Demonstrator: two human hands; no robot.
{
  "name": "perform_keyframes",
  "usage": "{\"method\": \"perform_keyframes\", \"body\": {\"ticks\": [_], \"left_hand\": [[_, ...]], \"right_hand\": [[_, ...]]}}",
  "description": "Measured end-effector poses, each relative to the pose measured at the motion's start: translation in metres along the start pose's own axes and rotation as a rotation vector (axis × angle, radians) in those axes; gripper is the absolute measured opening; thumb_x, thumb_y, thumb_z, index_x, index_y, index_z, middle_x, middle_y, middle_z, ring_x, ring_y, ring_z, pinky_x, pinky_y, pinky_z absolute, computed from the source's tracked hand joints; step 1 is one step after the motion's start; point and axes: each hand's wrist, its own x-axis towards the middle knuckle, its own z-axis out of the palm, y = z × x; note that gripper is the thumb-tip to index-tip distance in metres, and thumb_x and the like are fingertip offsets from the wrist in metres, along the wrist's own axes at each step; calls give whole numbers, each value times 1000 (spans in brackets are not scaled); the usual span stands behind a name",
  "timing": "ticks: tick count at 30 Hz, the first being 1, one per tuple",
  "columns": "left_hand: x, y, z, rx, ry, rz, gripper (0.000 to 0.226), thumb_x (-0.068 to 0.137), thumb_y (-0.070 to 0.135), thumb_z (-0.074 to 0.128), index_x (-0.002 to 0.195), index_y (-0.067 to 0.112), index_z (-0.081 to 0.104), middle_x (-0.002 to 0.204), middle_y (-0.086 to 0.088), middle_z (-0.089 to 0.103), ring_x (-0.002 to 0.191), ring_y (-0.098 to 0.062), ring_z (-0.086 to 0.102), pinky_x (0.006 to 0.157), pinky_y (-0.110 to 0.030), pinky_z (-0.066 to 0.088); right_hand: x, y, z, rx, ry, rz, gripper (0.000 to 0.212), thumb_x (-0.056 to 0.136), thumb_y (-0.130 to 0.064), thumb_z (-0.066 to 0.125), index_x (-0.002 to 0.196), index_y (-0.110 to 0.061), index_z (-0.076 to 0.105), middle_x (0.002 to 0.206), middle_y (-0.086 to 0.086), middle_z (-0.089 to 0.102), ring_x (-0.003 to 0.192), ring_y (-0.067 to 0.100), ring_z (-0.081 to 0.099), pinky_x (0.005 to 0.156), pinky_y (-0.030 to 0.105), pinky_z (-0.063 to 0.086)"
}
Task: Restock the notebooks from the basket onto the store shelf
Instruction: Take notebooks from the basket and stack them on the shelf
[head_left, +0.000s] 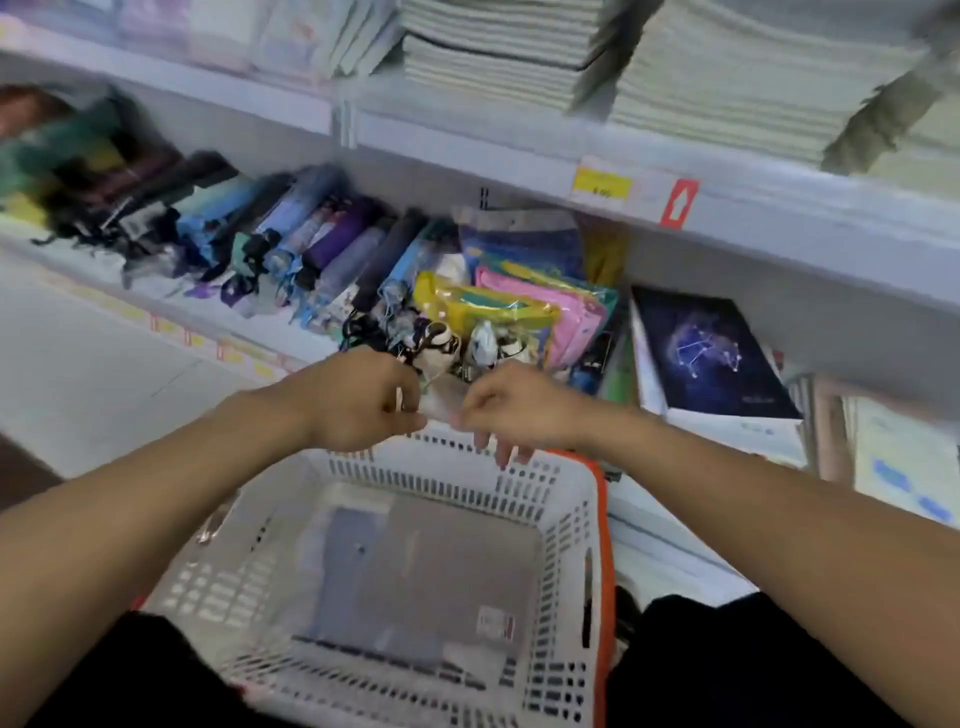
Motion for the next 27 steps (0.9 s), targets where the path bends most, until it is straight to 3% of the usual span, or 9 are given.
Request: {"method": "perform_keyframes", "body": {"ticks": [3, 6, 10, 13, 15, 17, 21, 25, 27], "left_hand": [[-33, -33, 20, 66, -467, -179, 39, 87, 51, 63, 117, 26, 63, 93, 4, 70, 78, -12, 63, 75, -25, 49], [-36, -47, 7, -106, -400, -224, 44, 88, 56, 57, 122, 27, 59, 95, 3, 71, 82, -14, 66, 84, -34, 54], [-43, -63, 6, 21, -198, -206, 52, 93, 57, 47, 135, 25, 51, 131, 1, 55, 112, -20, 52, 94, -31, 39], [-55, -76, 30, 137, -455, -210, 52, 95, 54, 45, 137, 24, 48, 127, 4, 56, 103, -17, 50, 93, -28, 38], [-60, -81, 42, 226, -601, -241, 54, 98, 53, 42, 140, 20, 46, 106, 10, 57, 101, -15, 50, 88, -25, 35], [-61, -84, 44, 242, -568, -226, 56, 98, 54, 41, 141, 19, 46, 94, 12, 53, 114, -18, 51, 90, -26, 36], [-59, -87, 39, 184, -437, -183, 57, 97, 54, 42, 144, 22, 43, 133, 4, 53, 122, -21, 49, 96, -30, 39], [-57, -76, 40, 207, -478, -170, 55, 98, 54, 41, 140, 20, 47, 132, 2, 54, 120, -23, 51, 98, -34, 41], [-54, -72, 43, 250, -502, -164, 55, 98, 55, 41, 139, 20, 48, 129, 1, 55, 117, -23, 52, 99, -35, 43]], "right_hand": [[24, 48, 92, -223, -348, 250, 60, 87, -35, 74, 133, -2, 55, 126, 14, 64, 98, 25, 66, 78, 29, 53], [29, 88, 157, -239, -394, 366, 101, 79, -39, 81, 154, -4, 24, 157, 9, 30, 141, 27, 36, 110, 27, 31], [46, 128, 208, -321, -221, 441, 120, 62, -41, 92, 153, -7, 20, 157, 11, 26, 142, 29, 30, 115, 36, 33], [66, 153, 225, -316, -150, 499, 133, 50, -44, 96, 153, -8, 20, 157, 10, 25, 143, 29, 28, 117, 39, 31], [74, 169, 233, -408, -141, 512, 134, 48, -48, 95, 152, -10, 20, 156, 9, 21, 145, 28, 22, 117, 41, 29], [76, 177, 239, -491, -96, 494, 136, 43, -50, 94, 152, -16, 20, 154, 6, 18, 145, 27, 20, 116, 43, 28], [83, 183, 242, -492, -78, 500, 143, 36, -50, 95, 152, -22, 16, 156, 3, 14, 147, 28, 18, 117, 50, 23], [84, 184, 243, -523, -187, 578, 145, 35, -55, 95, 150, -17, 15, 155, 10, 10, 147, 31, 13, 115, 57, 22], [80, 188, 243, -492, -158, 578, 132, 38, -51, 95, 144, -17, 26, 151, 11, 20, 143, 31, 23, 110, 52, 32]]}}
